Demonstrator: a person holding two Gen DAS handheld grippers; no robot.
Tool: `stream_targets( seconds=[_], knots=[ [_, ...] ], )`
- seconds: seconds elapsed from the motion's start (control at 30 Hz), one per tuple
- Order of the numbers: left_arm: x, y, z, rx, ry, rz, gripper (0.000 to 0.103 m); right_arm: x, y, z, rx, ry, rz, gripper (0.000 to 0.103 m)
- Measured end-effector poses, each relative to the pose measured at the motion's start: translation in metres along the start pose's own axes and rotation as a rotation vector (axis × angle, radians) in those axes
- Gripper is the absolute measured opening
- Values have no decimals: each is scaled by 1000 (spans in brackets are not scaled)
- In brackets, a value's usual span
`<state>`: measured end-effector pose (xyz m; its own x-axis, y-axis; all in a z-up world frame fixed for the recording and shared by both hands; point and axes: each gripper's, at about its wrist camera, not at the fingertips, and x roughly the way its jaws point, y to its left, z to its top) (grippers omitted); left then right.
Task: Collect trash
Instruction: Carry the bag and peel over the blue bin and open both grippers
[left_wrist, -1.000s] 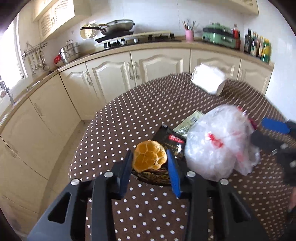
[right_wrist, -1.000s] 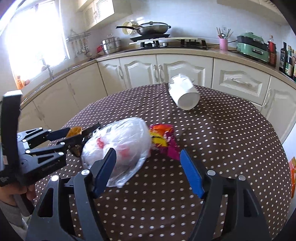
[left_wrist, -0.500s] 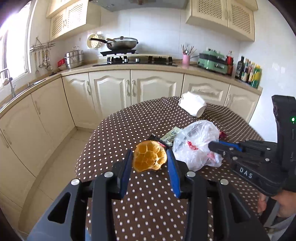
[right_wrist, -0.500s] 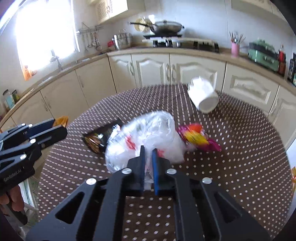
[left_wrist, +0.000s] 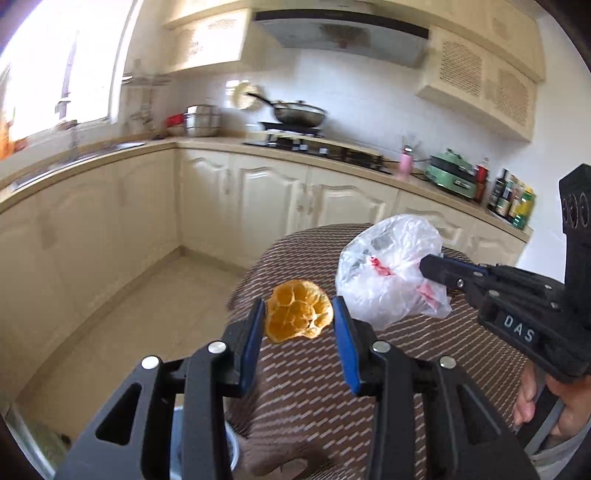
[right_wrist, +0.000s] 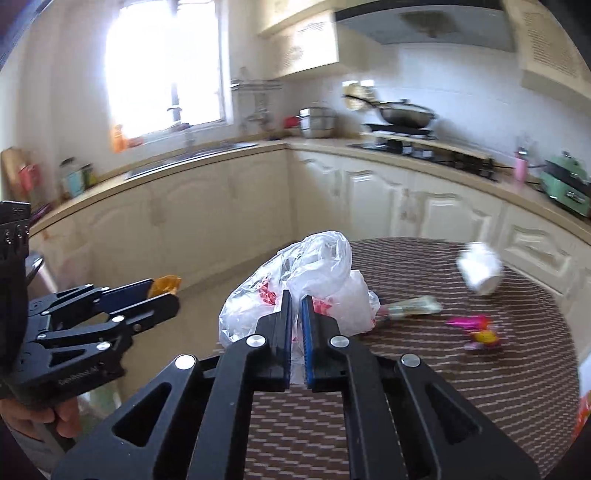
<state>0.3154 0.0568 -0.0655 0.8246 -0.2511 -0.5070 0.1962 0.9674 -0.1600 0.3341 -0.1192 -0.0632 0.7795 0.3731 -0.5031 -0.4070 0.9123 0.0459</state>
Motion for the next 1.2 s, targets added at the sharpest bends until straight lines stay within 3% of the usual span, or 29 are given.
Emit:
stream_targets(
  seconds=[0.3, 0.5, 0.77, 1.03, 1.13, 1.2],
  knots=[
    [-26, 109, -61, -193, 60, 125, 36, 69, 110, -31, -121, 141, 167, 4],
    [-13, 170, -119, -326, 155, 175, 36, 124, 160, -73, -175, 276, 227, 4],
    [33, 215, -173, -427, 284, 193, 36, 180, 169, -115, -202, 403, 208, 4],
    [82, 230, -175, -470, 330, 184, 37, 209, 162, -131, -237, 433, 135, 4],
    [91, 230, -173, -473, 332, 200, 51, 215, 160, -134, -235, 445, 131, 4],
    [91, 228, -173, -471, 327, 199, 53, 219, 162, -137, -234, 451, 132, 4]
  ],
)
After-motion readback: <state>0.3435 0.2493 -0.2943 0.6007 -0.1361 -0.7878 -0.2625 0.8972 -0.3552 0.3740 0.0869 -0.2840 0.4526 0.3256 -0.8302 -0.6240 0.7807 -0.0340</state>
